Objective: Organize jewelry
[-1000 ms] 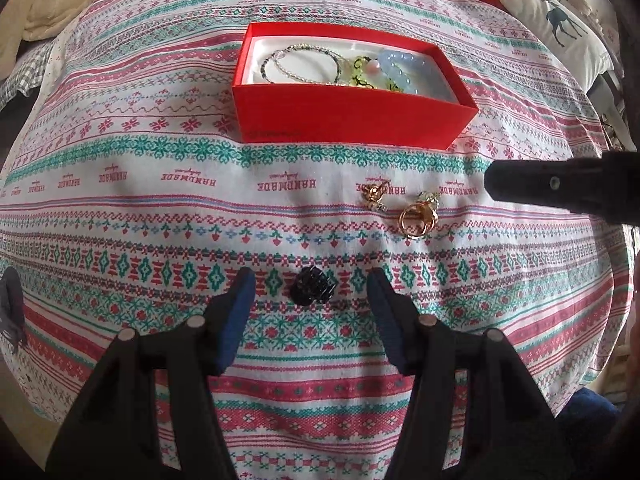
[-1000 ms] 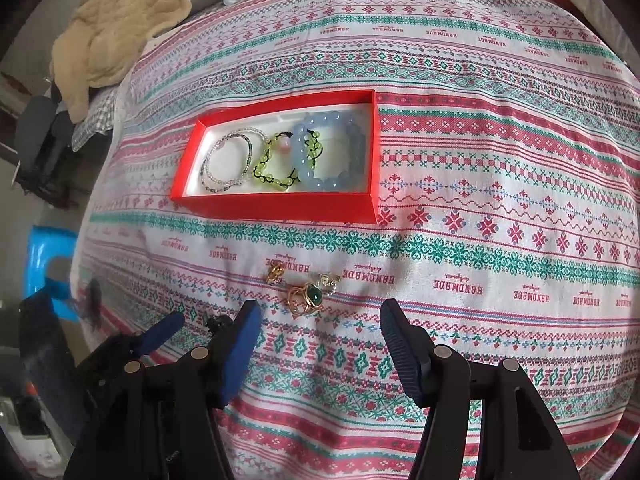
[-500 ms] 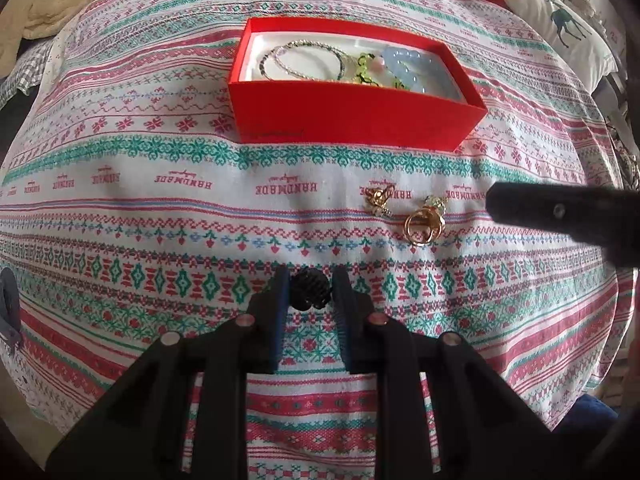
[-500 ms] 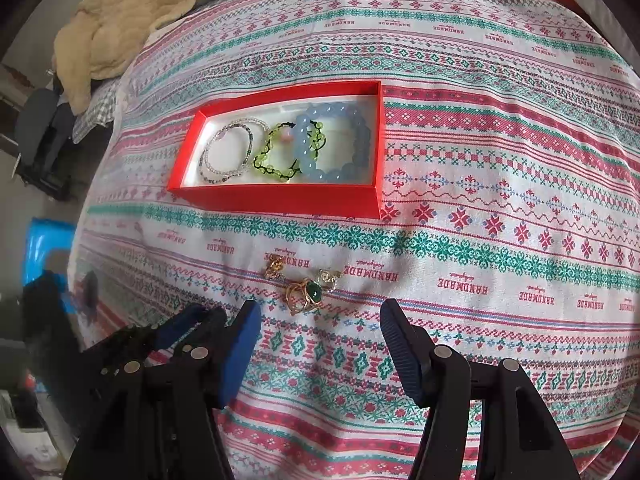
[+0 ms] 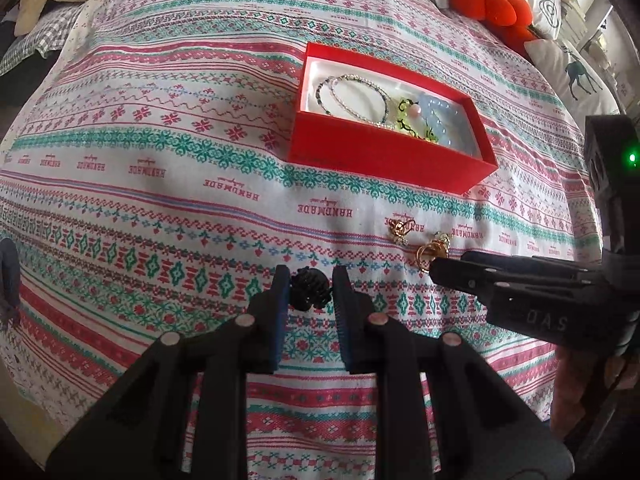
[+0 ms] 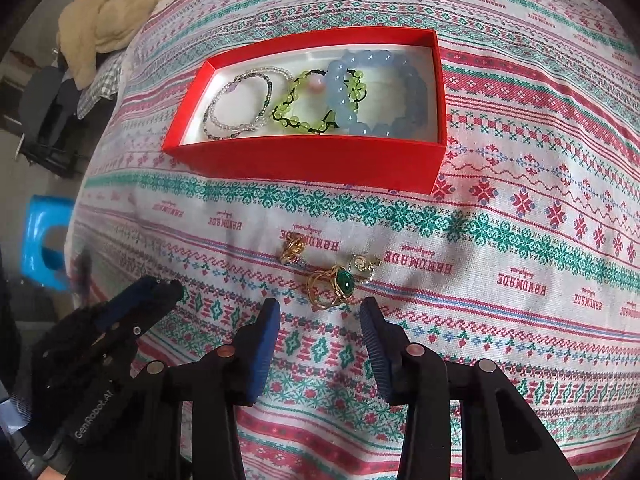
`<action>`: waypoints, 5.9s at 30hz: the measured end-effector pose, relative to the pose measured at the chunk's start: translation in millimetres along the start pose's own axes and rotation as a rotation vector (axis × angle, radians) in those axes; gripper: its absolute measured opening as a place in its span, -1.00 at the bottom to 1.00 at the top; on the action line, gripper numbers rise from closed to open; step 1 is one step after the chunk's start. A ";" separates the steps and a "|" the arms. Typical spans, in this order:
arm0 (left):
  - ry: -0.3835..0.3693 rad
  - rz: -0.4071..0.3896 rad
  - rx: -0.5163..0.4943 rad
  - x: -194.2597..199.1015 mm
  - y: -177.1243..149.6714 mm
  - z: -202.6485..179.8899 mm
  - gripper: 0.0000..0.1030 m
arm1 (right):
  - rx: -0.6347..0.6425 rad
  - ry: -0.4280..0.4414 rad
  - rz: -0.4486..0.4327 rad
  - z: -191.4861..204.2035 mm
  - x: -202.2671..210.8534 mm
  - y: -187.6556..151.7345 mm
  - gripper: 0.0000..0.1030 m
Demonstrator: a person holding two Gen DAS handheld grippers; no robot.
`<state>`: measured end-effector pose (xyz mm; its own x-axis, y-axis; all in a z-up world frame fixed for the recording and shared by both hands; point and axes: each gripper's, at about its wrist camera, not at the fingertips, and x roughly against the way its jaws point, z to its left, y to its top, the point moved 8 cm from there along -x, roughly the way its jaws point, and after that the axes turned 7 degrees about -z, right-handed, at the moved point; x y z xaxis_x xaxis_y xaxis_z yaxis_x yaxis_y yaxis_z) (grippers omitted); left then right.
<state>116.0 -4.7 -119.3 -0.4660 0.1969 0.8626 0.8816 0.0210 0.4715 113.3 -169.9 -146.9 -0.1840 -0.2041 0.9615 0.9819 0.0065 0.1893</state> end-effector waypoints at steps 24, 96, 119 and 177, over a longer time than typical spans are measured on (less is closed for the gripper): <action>-0.015 -0.012 0.032 9.5 5.6 13.0 -0.55 | 0.104 -0.067 -0.032 20.5 -5.4 2.2 -0.68; -0.220 -0.173 0.231 -18.0 104.3 -18.6 -0.55 | -0.109 -0.030 -0.335 -15.8 34.1 91.2 -0.43; -0.170 -0.188 0.200 -12.2 101.2 -20.8 -0.55 | -0.138 -0.010 -0.379 -12.9 52.3 98.6 -0.15; -0.027 -0.079 -0.073 -43.7 21.4 -58.5 -0.95 | 0.001 -0.170 -0.173 -41.5 48.4 42.4 0.14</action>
<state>150.8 -70.2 -136.2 -0.5309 0.2235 0.8175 0.8339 -0.0341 0.5509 147.9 -220.1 -100.5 -0.3547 -0.0346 0.9343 0.9350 -0.0130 0.3545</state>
